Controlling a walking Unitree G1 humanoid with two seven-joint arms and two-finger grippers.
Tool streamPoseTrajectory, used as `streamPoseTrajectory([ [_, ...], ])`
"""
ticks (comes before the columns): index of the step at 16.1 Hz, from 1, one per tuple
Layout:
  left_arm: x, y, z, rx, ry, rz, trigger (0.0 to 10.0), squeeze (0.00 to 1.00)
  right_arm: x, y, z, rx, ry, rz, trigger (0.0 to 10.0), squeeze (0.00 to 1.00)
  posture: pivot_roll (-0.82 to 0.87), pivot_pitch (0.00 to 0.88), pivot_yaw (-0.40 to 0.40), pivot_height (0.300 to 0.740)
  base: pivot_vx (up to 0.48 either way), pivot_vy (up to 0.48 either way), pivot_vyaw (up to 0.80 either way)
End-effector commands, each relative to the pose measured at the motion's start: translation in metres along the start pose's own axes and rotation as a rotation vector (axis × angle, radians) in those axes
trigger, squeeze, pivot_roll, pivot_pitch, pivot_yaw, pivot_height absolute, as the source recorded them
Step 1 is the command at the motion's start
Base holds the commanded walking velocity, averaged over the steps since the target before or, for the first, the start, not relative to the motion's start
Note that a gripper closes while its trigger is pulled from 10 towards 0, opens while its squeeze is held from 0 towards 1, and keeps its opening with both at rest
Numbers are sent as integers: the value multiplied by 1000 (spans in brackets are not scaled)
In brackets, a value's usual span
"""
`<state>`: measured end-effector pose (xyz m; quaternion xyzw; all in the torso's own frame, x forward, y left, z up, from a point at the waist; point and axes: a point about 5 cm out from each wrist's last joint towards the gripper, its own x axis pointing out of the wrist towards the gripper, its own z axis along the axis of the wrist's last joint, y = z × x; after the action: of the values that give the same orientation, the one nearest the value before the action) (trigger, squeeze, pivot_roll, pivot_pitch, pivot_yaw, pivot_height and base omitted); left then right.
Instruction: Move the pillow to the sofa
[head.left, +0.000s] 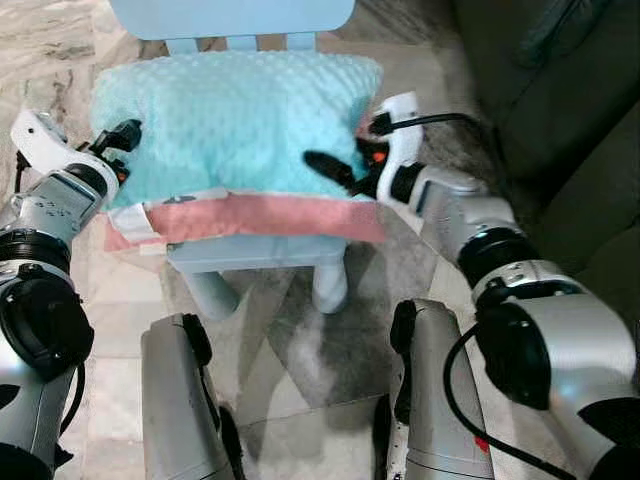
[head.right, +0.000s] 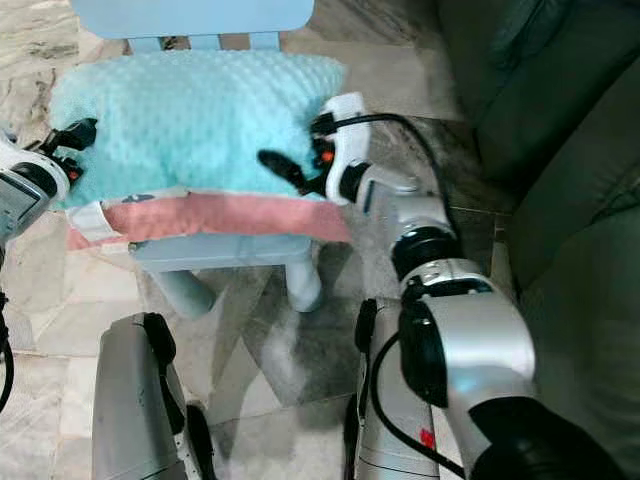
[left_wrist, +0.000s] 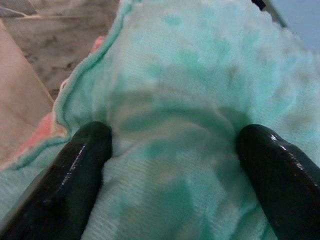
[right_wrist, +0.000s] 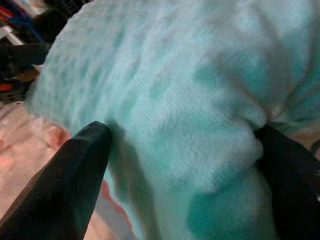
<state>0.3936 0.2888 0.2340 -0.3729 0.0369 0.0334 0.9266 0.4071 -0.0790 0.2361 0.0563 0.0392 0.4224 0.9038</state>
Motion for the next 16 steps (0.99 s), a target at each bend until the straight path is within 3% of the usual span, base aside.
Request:
streamPoseTrajectory([
  [1, -2, 8, -6, 9, 43, 9, 10000, 0, 5, 7, -12, 20, 41, 43, 10000, 0, 37, 325, -10, 403, 0, 0, 0],
  [2, -3, 10, -6, 17, 40, 13, 10000, 0, 6, 8, -14, 9, 45, 28, 10000, 0, 37, 325, -9, 403, 0, 0, 0],
  [3, -3, 9, -4, -18, 20, -19, 6980, 0, 8, 10, -14, 17, 35, 30, 5725, 0, 36, 327, -10, 403, 0, 0, 0],
  [4, -3, 5, -5, -47, 26, -67, 0, 0, 9, 11, -13, 25, 24, 20, 0, 0, 34, 332, -10, 403, 0, 0, 0],
  [12, -3, 8, -9, -34, 32, -68, 0, 0, 7, 8, -14, 0, 7, 1, 0, 0, 30, 334, -13, 403, 0, 0, 0],
  [16, -7, 18, -9, -1, 35, -45, 0, 0, 8, 10, -14, -7, -5, 2, 0, 0, 28, 333, -14, 403, 0, 0, 0],
])
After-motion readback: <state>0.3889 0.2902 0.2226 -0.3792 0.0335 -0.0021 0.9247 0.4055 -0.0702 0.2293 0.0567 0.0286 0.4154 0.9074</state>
